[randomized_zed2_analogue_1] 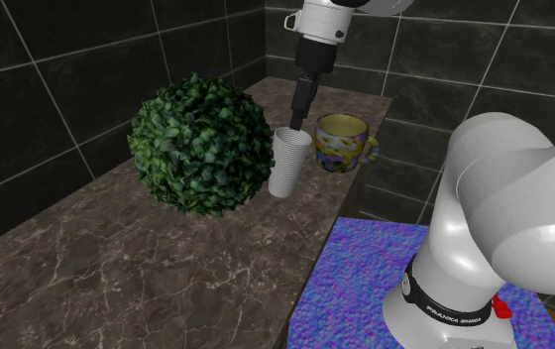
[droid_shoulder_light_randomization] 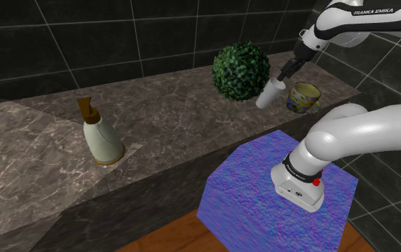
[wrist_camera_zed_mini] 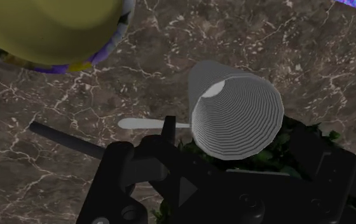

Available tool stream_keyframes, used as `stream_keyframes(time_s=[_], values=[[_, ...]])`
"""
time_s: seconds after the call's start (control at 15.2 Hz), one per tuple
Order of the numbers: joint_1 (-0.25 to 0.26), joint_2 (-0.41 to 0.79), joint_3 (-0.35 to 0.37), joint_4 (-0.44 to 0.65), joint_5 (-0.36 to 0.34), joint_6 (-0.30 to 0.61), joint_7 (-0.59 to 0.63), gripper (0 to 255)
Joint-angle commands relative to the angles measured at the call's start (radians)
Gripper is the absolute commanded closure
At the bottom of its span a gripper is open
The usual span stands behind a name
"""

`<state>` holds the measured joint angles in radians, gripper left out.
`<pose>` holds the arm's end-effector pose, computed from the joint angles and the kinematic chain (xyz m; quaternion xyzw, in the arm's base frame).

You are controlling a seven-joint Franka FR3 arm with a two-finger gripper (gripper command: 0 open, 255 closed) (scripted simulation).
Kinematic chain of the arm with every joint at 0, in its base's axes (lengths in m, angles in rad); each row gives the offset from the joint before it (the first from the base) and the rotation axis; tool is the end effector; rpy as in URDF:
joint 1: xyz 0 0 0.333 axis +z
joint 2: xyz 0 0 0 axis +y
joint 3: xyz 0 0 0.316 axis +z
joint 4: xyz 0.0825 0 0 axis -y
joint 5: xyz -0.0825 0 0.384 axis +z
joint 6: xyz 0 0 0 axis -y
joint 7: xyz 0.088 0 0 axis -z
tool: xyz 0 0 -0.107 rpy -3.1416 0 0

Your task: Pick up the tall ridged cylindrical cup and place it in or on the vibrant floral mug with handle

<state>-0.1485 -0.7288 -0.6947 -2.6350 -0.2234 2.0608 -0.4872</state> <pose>0.2390 -0.2765 0.4240 -0.9906 0.0609 -0.0876 0.0860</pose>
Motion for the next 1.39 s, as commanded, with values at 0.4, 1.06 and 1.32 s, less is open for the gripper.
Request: stream_keyframes(time_s=[0.4, 1.06, 1.32], values=[[0.045, 0.108, -0.128, -0.028, -0.001, 0.159, -0.088, 0], [0.06, 0.133, -0.146, -0.047, 0.003, 0.203, -0.094, 0], [0.06, 0.133, -0.146, -0.047, 0.003, 0.203, -0.094, 255]])
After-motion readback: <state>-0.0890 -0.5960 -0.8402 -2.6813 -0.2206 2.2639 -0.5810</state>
